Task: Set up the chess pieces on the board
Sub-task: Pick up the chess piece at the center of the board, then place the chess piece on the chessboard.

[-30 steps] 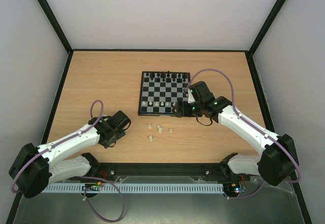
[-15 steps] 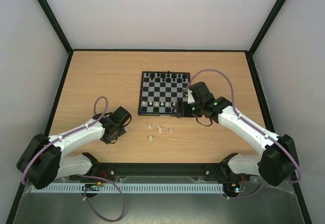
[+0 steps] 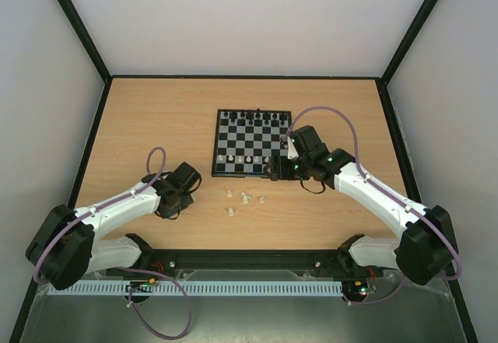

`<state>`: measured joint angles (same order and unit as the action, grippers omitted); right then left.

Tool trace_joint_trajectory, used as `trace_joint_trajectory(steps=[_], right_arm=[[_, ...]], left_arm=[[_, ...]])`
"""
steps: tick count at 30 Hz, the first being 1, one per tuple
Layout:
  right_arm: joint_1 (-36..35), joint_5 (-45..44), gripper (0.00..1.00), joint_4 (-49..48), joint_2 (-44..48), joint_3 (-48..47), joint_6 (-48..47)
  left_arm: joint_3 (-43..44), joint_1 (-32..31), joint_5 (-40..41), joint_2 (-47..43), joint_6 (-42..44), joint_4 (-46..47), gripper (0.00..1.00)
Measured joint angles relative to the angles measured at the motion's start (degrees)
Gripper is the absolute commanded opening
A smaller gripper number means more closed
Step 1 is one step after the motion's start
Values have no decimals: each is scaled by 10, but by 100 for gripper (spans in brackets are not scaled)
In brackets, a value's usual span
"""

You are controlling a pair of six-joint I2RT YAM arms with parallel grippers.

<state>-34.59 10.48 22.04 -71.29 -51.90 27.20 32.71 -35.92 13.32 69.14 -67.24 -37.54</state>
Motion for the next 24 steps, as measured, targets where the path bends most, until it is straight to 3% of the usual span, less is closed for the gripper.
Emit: trace_joint_trajectory(steps=[8,17,24], right_arm=[[0,0,75,-1,0,1,0],[-1,-16,75,7,0,0,0],[-1,-50,76,33,0,-13,-1]], left_arm=[[24,-1,-3,18,37,-14,3],[267,-8,11,105,187,-72,7],[338,-10,-19,199,294,-60,6]])
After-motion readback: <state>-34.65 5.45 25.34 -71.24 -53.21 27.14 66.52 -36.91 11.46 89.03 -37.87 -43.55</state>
